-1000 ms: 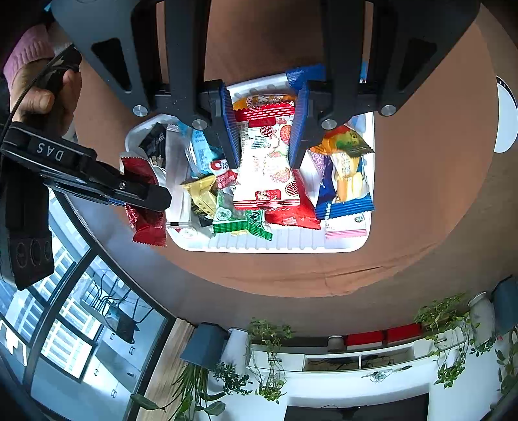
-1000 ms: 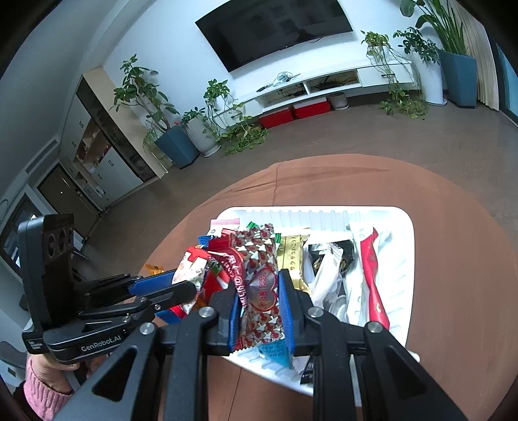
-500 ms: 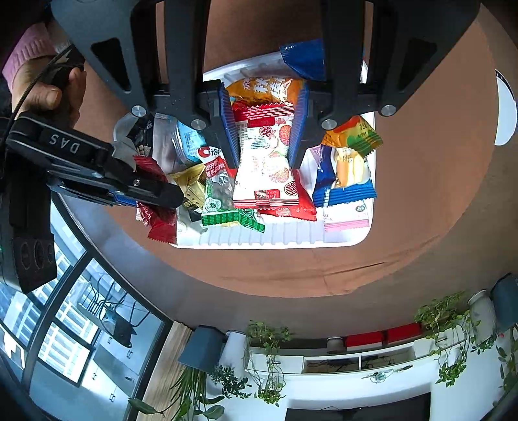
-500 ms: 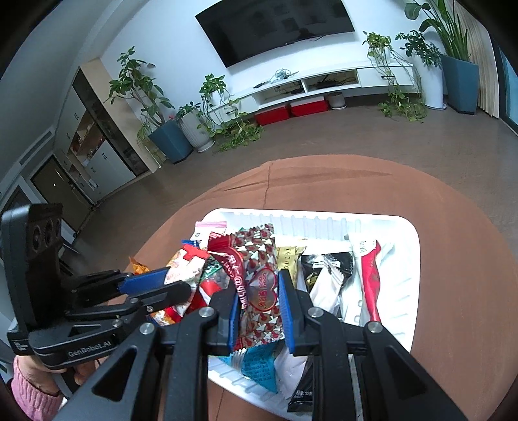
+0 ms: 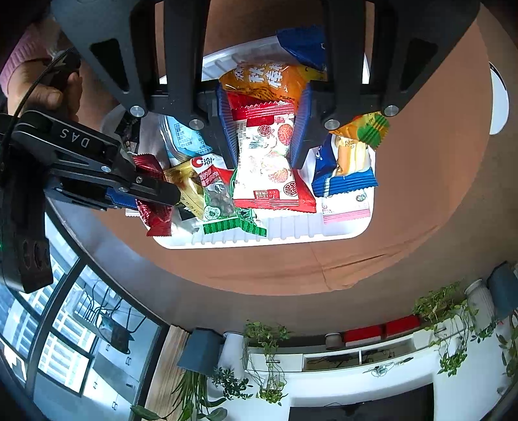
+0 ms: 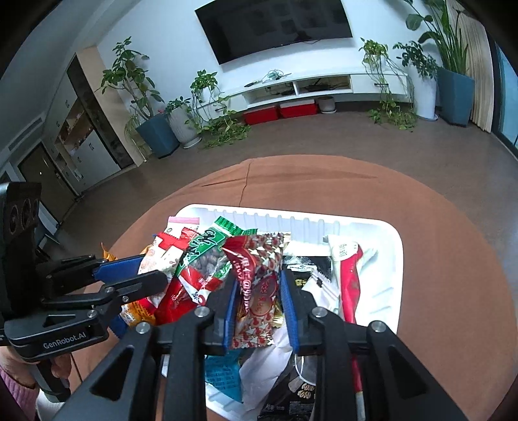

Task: Organize snacks

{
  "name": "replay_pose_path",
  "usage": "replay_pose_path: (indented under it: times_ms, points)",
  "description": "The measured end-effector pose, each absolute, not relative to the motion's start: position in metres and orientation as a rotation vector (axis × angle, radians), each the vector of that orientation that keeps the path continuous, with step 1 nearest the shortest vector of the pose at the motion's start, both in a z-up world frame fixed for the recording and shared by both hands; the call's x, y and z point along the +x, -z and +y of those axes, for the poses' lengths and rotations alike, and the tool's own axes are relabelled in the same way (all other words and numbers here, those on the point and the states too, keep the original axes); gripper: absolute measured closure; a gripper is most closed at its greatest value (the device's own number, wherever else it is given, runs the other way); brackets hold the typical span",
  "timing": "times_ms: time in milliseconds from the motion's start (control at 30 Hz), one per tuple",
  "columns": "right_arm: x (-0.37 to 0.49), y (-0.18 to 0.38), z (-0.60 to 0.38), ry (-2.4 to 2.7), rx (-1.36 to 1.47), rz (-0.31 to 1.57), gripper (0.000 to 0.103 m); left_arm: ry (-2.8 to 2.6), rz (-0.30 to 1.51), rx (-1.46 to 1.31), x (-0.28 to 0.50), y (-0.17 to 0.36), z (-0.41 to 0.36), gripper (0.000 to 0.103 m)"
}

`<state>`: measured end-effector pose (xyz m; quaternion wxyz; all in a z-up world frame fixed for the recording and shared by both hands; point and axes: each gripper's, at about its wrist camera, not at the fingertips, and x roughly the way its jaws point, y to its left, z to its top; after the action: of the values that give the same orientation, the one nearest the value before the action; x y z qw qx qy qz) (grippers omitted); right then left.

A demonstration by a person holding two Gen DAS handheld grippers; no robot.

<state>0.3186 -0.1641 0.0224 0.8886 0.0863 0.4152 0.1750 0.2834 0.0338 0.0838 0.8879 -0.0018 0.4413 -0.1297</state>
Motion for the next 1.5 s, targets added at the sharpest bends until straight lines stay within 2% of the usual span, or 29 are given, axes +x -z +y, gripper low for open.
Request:
replay_pose_path:
  times_ms: [100, 400, 567, 900, 967, 1100, 1200, 1267, 1367, 1500]
  points:
    - [0.318, -0.021, -0.165, -0.354, 0.164, 0.862, 0.070, 0.267, 0.909, 0.003, 0.283, -0.085, 0.032, 0.064]
    - [0.318, -0.015, -0.171, -0.334, 0.125, 0.866, 0.069, 0.256, 0.895, 0.007, 0.282, -0.089, 0.033, 0.063]
    - [0.316, -0.021, -0.174, -0.338, 0.131, 0.839, 0.057, 0.253, 0.878, -0.001, 0.278, -0.094, 0.035, 0.061]
    - [0.306, -0.038, -0.174, -0.341, 0.124, 0.778, 0.051, 0.250, 0.853, -0.011, 0.270, -0.102, 0.034, 0.056]
    - [0.303, -0.042, -0.174, -0.345, 0.125, 0.766, 0.049, 0.249, 0.848, -0.016, 0.267, -0.102, 0.034, 0.049]
    - [0.296, -0.051, -0.174, -0.351, 0.132, 0.747, 0.043, 0.250, 0.832, -0.037, 0.261, -0.107, 0.034, 0.044]
    - [0.288, -0.056, -0.175, -0.356, 0.140, 0.728, 0.034, 0.250, 0.814, -0.044, 0.253, -0.113, 0.033, 0.029]
    - [0.283, -0.061, -0.175, -0.359, 0.144, 0.716, 0.032, 0.253, 0.803, -0.051, 0.249, -0.116, 0.032, 0.018]
    - [0.273, -0.068, -0.177, -0.365, 0.154, 0.695, 0.024, 0.256, 0.786, -0.053, 0.238, -0.121, 0.029, 0.011]
    - [0.253, -0.081, -0.178, -0.366, 0.162, 0.646, 0.013, 0.257, 0.759, -0.041, 0.221, -0.127, 0.023, 0.010]
